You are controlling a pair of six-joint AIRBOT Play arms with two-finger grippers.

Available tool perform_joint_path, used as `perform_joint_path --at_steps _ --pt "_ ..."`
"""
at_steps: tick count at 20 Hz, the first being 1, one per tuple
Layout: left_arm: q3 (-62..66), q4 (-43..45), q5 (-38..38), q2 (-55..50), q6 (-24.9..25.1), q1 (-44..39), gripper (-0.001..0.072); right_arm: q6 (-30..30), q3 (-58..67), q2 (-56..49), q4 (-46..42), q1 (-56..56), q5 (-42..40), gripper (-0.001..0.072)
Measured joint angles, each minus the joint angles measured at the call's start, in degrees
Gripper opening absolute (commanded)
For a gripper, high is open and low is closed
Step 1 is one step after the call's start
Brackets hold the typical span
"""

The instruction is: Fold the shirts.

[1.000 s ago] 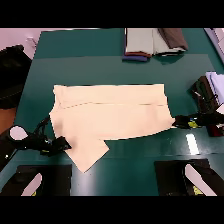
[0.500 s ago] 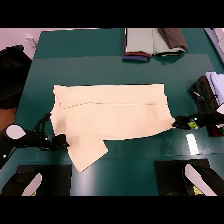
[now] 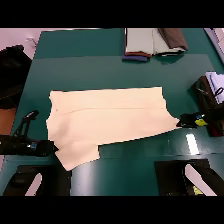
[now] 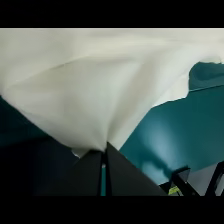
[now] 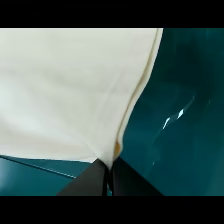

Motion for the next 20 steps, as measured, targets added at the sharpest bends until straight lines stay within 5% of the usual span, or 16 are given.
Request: perform_joint_path --at_steps 7,17,18,19,20 --pt "10.3 4.7 11.5 -13.5 1.2 0.0 0.0026 0.1 11.6 -5.1 0.4 2.5 -6.3 0.0013" --pt "28.3 8.3 29.1 -44.8 5.4 0.0 0.003 3.6 31.2 -30.2 0.4 10.5 -12.2 0.002" --pt "29.2 8.3 30.4 -46.4 5.6 0.0 0.0182 3.8 32.6 -32.3 0.4 11.1 -12.2 0.0112" --pt "29.8 8.2 31.6 -47.5 5.7 0.0 0.0464 4.0 33.9 -34.1 0.8 11.4 -12.3 0.0321" --pt "30.4 8.0 32.8 -48.3 5.7 0.0 0.0527 4.0 35.0 -35.7 1.5 11.5 -12.4 0.0423"
